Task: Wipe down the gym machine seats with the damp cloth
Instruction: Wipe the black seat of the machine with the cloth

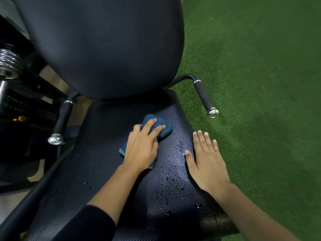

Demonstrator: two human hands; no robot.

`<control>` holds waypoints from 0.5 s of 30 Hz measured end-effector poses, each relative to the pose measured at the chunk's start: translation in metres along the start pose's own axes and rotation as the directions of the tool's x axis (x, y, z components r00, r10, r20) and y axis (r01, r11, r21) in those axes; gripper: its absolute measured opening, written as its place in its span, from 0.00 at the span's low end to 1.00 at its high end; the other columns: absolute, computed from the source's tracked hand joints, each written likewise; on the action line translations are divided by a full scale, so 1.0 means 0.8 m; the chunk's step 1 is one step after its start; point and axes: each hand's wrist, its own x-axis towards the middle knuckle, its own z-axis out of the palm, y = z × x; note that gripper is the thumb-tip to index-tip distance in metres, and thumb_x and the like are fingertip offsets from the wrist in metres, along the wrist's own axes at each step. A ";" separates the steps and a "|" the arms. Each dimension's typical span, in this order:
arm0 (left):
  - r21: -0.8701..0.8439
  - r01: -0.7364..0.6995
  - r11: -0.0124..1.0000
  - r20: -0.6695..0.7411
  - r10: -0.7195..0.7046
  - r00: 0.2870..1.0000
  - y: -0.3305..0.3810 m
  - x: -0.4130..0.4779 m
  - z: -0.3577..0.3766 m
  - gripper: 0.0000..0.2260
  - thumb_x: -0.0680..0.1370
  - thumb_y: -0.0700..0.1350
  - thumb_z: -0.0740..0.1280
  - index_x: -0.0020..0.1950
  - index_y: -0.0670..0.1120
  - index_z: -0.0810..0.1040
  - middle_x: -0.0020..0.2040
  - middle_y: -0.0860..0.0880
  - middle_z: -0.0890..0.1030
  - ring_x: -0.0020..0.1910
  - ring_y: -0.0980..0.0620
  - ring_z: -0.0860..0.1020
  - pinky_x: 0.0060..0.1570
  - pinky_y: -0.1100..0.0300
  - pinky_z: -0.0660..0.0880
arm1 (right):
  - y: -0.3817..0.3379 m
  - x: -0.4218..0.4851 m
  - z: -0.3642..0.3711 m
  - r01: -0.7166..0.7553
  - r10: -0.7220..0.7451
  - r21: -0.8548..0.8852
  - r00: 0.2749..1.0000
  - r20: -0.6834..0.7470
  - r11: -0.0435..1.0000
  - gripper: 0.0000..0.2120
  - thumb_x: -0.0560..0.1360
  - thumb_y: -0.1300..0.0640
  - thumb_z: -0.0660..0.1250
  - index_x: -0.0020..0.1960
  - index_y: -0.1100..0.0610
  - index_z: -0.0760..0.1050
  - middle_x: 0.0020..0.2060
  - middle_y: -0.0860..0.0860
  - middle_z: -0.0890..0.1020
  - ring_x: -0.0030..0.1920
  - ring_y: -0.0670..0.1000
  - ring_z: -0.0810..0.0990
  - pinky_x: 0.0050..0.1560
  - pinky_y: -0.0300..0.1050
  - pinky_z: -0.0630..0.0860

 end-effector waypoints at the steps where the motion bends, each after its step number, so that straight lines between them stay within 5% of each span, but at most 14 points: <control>1: 0.026 0.056 0.998 -0.008 -0.056 0.998 -0.016 0.003 -0.003 0.22 0.75 0.48 0.53 0.67 0.53 0.73 0.70 0.47 0.71 0.53 0.41 0.71 0.47 0.48 0.72 | -0.007 0.005 0.000 0.014 -0.014 -0.006 1.000 0.000 1.000 0.38 0.72 0.38 0.31 0.77 0.57 0.42 0.77 0.52 0.45 0.76 0.48 0.38 0.74 0.46 0.34; 8: 0.151 0.319 0.936 -0.089 -0.308 0.947 -0.129 -0.007 -0.030 0.20 0.76 0.40 0.64 0.69 0.48 0.73 0.70 0.42 0.70 0.52 0.35 0.69 0.45 0.43 0.71 | -0.075 0.047 0.016 0.135 -0.135 -0.029 0.991 0.021 0.990 0.40 0.71 0.39 0.30 0.77 0.57 0.42 0.77 0.51 0.44 0.76 0.49 0.38 0.73 0.46 0.34; 15: 0.135 0.487 0.863 -0.163 -0.465 0.870 -0.183 -0.075 -0.057 0.19 0.77 0.44 0.60 0.69 0.49 0.73 0.70 0.43 0.70 0.52 0.35 0.71 0.46 0.45 0.72 | -0.132 0.083 0.040 0.219 -0.214 -0.064 0.974 0.072 0.974 0.40 0.70 0.39 0.28 0.77 0.57 0.40 0.77 0.52 0.44 0.76 0.50 0.39 0.74 0.47 0.35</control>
